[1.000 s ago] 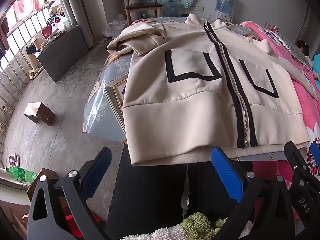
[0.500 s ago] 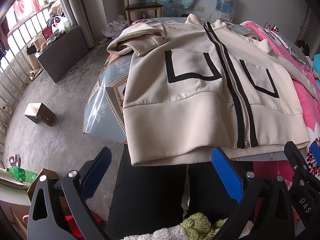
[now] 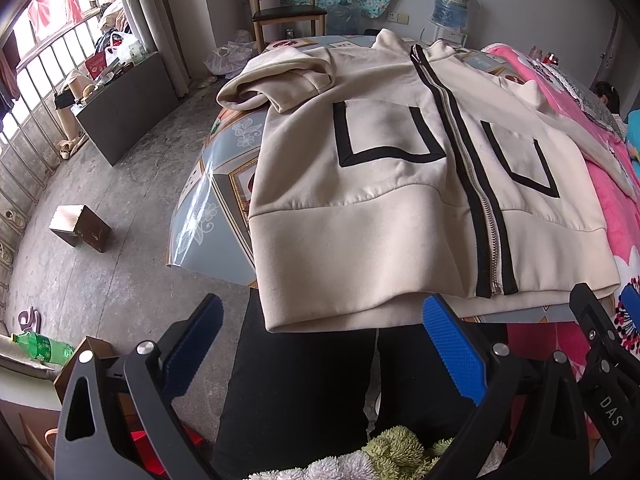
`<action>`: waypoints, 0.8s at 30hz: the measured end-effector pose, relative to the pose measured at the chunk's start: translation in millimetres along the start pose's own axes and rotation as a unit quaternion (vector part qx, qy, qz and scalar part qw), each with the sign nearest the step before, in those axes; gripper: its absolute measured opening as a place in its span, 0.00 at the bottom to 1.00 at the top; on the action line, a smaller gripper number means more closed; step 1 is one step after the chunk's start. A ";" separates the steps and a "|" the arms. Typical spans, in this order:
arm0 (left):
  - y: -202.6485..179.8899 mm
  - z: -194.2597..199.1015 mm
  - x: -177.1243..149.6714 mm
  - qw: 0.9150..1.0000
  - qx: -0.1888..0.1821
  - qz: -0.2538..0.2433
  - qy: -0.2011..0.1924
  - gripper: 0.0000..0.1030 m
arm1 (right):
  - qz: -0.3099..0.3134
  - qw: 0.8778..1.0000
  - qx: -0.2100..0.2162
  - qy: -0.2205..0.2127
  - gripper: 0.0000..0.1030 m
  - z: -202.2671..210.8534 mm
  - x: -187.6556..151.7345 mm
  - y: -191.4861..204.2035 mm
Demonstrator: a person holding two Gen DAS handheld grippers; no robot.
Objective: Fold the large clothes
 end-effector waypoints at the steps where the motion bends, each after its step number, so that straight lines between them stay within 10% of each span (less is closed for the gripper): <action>1: -0.2 0.0 0.1 1.000 0.000 0.000 0.000 0.95 | 0.000 1.000 0.000 0.000 0.93 -0.1 0.2 0.3; 24: 5.3 -2.2 -0.8 1.000 -0.001 0.002 0.004 0.95 | -0.002 1.000 -0.003 0.001 0.93 -0.6 -0.9 -1.8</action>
Point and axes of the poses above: each gripper's, at about its wrist camera, not at the fingertips, and z roughly against the way its jaws point, y to its left, x to its top, the point moved 1 cm from there along -z, roughly the way its jaws point, and after that the axes turned 8 degrees about -x, right-handed, at the moved point
